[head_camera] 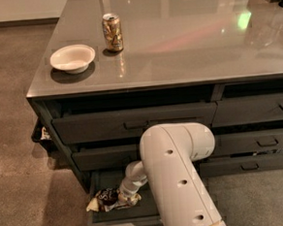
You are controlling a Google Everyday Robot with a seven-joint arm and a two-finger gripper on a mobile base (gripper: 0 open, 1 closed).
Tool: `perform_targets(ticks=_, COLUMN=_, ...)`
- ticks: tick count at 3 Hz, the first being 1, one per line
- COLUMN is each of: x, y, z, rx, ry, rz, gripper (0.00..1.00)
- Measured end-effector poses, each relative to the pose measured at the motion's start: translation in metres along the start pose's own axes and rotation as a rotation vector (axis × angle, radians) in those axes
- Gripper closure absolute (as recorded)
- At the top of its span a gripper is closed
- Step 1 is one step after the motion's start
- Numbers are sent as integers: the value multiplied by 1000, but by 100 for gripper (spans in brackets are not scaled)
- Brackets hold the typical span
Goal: Place brown chip bag into bottom drawer
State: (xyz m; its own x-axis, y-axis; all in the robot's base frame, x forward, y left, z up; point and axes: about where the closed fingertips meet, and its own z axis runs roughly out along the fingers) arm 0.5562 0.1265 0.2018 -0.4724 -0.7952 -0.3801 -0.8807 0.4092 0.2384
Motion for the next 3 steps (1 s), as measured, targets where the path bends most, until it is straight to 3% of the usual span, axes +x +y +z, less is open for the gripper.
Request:
perform_targets(ticks=1, x=0, y=0, z=0, rx=0, ry=0, rz=0, gripper=13)
perform_targets(ticks=2, x=0, y=0, z=0, rx=0, ry=0, rz=0, gripper=0)
perform_targets(ticks=3, x=0, y=0, z=0, rx=0, ry=0, rz=0, gripper=0)
